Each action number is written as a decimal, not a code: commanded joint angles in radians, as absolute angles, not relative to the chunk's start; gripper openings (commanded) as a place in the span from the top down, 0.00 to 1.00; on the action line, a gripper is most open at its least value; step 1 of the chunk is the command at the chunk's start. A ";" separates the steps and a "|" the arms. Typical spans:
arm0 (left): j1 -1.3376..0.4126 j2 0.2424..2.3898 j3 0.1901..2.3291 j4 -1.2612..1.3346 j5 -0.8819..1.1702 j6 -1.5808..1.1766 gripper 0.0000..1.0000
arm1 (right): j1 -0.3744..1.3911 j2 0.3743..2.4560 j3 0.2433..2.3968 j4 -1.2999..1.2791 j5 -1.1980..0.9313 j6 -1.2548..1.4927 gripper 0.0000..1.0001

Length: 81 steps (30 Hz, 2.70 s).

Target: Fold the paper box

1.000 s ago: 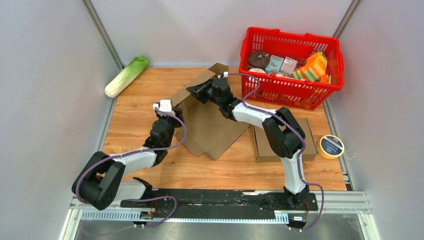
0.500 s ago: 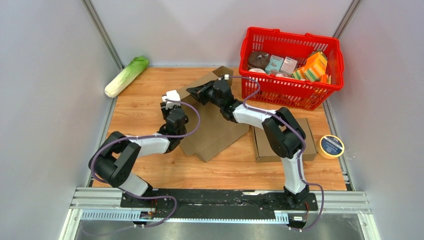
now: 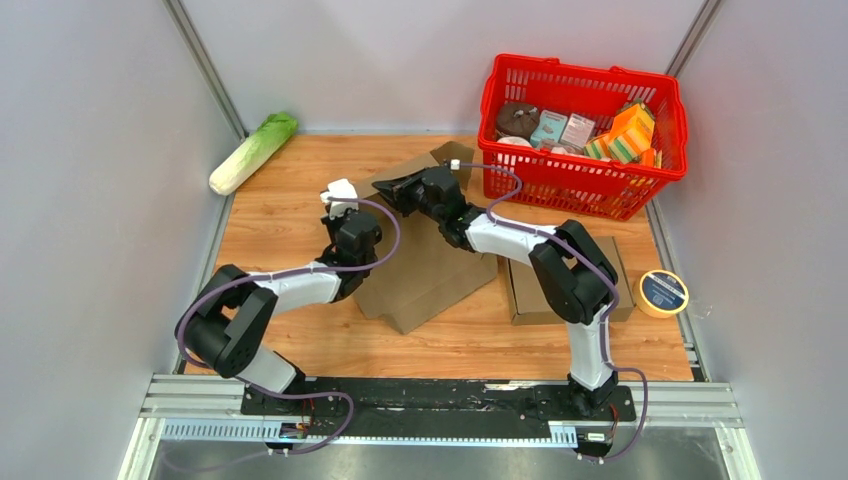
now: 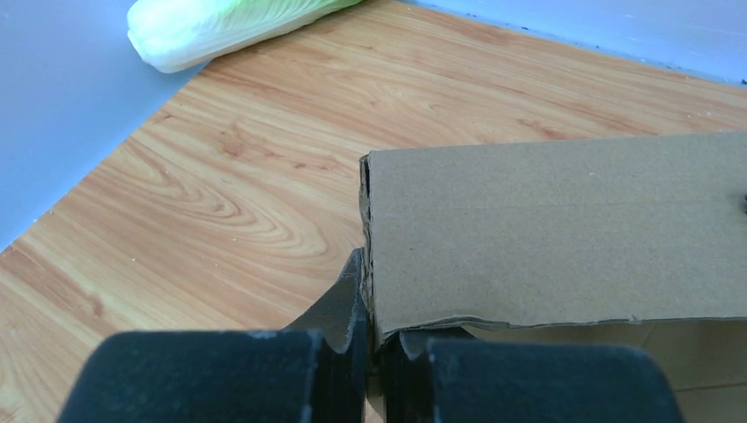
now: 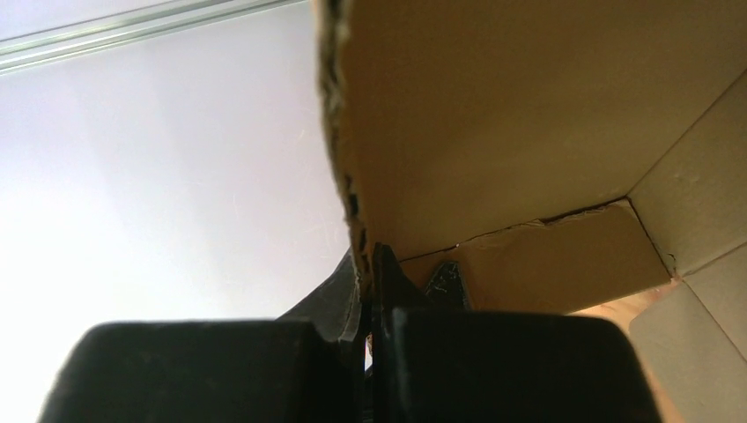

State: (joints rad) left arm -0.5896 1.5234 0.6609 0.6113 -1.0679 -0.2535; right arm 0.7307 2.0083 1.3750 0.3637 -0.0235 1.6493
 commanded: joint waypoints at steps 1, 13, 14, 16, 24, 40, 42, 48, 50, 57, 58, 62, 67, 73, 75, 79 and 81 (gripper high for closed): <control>-0.565 1.453 0.632 0.597 -0.990 -0.268 0.85 | 0.756 1.997 1.345 0.232 -0.092 1.675 1.00; -0.558 1.494 0.627 0.650 -0.982 -0.272 1.00 | 0.746 1.921 1.292 0.206 -0.086 1.619 0.77; -0.555 1.476 0.612 0.652 -0.959 -0.270 1.00 | 0.738 1.914 1.292 0.204 -0.097 1.586 0.67; -0.538 1.451 0.589 0.663 -0.905 -0.267 1.00 | 0.712 1.907 1.282 0.209 -0.148 1.499 0.45; -0.448 1.260 0.511 0.565 -0.668 -0.278 1.00 | 0.614 1.752 1.272 -0.030 -0.492 0.657 0.00; -0.322 1.097 0.652 0.173 -0.396 -0.225 1.00 | 0.448 1.362 1.085 -0.250 -0.297 0.256 0.03; -0.322 1.088 0.635 0.195 -0.376 -0.229 1.00 | 0.481 1.341 1.089 -0.221 -0.295 0.281 0.06; -0.322 1.077 0.609 0.195 -0.345 -0.271 1.00 | 0.578 1.267 1.167 -0.306 -0.114 0.337 0.01; -0.321 1.068 0.621 0.180 -0.342 -0.273 1.00 | 0.615 1.272 1.239 -0.401 0.036 0.325 0.00; -0.321 1.037 0.623 0.195 -0.341 -0.310 1.00 | 0.647 1.459 1.509 -0.535 0.072 0.517 0.00; -0.321 1.037 0.624 0.196 -0.342 -0.314 1.00 | 0.646 1.509 1.541 -0.561 0.061 0.555 0.00; -0.321 1.031 0.615 0.210 -0.342 -0.339 1.00 | 0.641 1.555 1.575 -0.485 -0.090 0.692 0.13; -0.321 1.008 0.601 0.219 -0.331 -0.364 1.00 | 0.614 1.575 1.542 -0.462 -0.132 0.854 0.25; -0.321 0.983 0.594 0.210 -0.313 -0.394 1.00 | 0.597 1.546 1.379 -0.211 -0.221 1.106 0.61; -0.321 0.980 0.589 0.212 -0.311 -0.403 1.00 | 0.582 1.545 1.323 -0.048 -0.247 1.219 1.00; -0.321 0.963 0.588 0.204 -0.327 -0.425 1.00 | 0.563 1.523 1.244 0.166 -0.250 1.094 0.72; -0.321 0.956 0.591 0.193 -0.333 -0.431 1.00 | 0.563 1.497 1.294 0.014 -0.207 0.969 0.00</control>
